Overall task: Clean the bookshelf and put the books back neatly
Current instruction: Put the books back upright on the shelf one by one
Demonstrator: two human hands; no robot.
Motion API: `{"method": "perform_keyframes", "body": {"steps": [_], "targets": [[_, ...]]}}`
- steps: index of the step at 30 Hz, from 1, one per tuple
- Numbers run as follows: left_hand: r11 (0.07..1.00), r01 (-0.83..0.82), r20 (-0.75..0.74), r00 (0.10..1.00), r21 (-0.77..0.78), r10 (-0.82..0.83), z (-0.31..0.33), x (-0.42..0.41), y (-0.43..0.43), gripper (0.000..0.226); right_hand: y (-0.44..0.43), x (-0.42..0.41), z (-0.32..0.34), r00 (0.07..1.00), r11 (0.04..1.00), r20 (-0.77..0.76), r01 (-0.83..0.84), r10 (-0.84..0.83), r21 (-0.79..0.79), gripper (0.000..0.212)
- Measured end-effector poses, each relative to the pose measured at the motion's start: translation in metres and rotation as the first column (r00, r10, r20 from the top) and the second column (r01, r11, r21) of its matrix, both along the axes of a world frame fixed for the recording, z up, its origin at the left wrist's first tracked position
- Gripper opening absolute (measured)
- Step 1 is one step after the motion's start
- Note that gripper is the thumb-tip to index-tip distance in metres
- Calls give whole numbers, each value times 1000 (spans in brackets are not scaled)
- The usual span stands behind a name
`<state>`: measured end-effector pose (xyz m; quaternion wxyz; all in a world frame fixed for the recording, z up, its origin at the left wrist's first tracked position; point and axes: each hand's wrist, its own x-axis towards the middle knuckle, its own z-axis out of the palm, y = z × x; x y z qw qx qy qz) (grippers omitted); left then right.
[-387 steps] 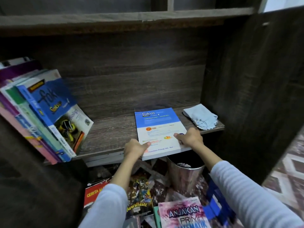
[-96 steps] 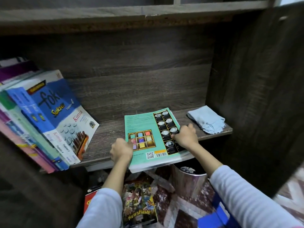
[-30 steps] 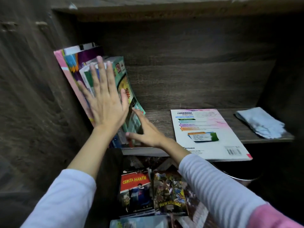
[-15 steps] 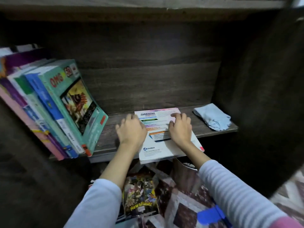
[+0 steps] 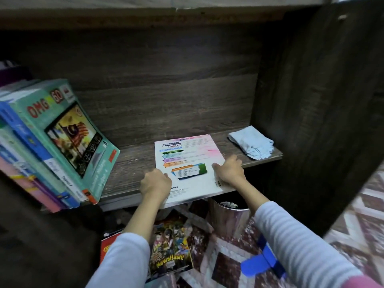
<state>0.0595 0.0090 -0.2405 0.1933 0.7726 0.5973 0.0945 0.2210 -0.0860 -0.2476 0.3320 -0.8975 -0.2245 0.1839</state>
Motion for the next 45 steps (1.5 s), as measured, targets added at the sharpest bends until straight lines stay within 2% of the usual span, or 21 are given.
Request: {"method": "perform_keyframes", "body": {"steps": [2,4,5,7,11,16,19,22,25,26,28,29,30,32,33,34,35,38,40,43,45], "targets": [[996,-48,103,993,-69,55,-1,-2,-1,45,2,8,0,984,997,-177,3,12,83,60],[992,-78,178,979,-97,94,-3,-5,-2,45,0,11,3,910,972,-408,22,78,236,24],[992,-83,196,976,-91,100,-4,-6,-3,45,-3,9,6,861,959,-494,25,123,282,13],[994,-91,215,971,-65,103,-7,-6,-5,43,-10,2,12,815,949,-548,-6,187,316,15],[992,-120,252,960,-34,125,-9,-8,-7,38,-15,-10,20,828,908,-484,-69,283,413,24],[993,-116,321,940,-26,119,-14,-18,4,34,-15,-17,26,882,843,-390,-15,265,538,33],[998,-41,319,946,-50,55,-15,-25,12,32,-17,-28,32,901,788,-324,-30,287,615,34],[989,93,336,941,-118,-48,-3,-32,15,28,-17,-40,44,947,756,-144,-132,286,641,36],[954,138,388,921,-265,-26,20,-35,16,23,-18,-57,63,950,727,46,-267,309,632,45],[954,128,396,918,-270,-11,28,-37,19,25,-18,-66,70,941,721,127,-322,312,613,48],[979,86,422,907,-185,0,48,-38,27,36,-18,-83,82,912,710,263,-409,314,572,51],[992,46,485,874,-117,16,61,-38,30,46,-18,-93,88,893,703,319,-448,318,552,51],[998,-2,596,802,-56,35,78,-37,32,53,-17,-102,93,871,700,368,-483,324,526,52],[997,-58,831,556,44,-4,122,-40,29,61,-12,-122,99,831,706,441,-534,338,465,53],[993,-62,897,437,102,-65,146,-44,28,68,-6,-134,99,811,706,481,-553,334,442,54],[986,-46,922,365,157,-130,166,-46,23,73,-1,-143,98,787,702,525,-571,323,425,56],[973,-28,911,357,229,-204,183,-49,19,74,6,-152,96,765,695,566,-586,306,417,58],[891,-27,706,621,452,-339,210,-70,16,71,33,-179,83,736,663,608,-618,297,424,62],[839,-34,579,739,544,-345,210,-87,20,66,51,-193,70,747,637,601,-616,285,464,62],[767,-13,471,796,642,-380,195,-118,29,64,74,-216,49,720,591,609,-662,332,461,61],[731,40,410,807,681,-426,183,-135,34,63,89,-225,39,718,585,552,-682,424,439,62]]}}
